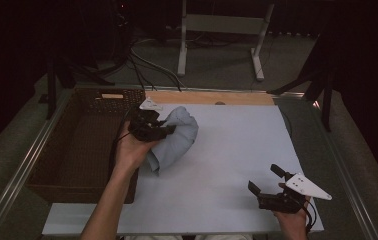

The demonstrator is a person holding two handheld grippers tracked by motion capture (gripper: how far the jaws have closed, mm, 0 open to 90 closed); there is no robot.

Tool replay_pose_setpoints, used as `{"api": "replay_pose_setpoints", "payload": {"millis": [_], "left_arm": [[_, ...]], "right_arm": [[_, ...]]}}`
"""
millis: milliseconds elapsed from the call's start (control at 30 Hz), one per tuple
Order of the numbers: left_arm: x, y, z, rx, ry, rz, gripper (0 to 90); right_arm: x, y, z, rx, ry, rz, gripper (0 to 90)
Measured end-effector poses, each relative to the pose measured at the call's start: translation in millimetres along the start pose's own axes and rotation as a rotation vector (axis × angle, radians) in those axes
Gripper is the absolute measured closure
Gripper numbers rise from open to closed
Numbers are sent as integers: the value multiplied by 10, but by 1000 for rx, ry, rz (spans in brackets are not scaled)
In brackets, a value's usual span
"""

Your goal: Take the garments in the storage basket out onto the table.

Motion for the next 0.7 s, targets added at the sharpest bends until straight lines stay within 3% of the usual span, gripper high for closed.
{"api": "replay_pose_setpoints", "payload": {"millis": [700], "left_arm": [[16,242,34,15,-7,4,719]], "right_arm": [[-2,-2,8,1,-2,3,0]]}}
Point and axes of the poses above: each handheld gripper's, and its own axes: y roughly forward along the jaws, x roughly out of its underside, z roughly to its right, the point moved 4 cm from there along y, roughly forward along the jaws, and after that the axes turned 15 degrees about x, right-handed, at the moved point
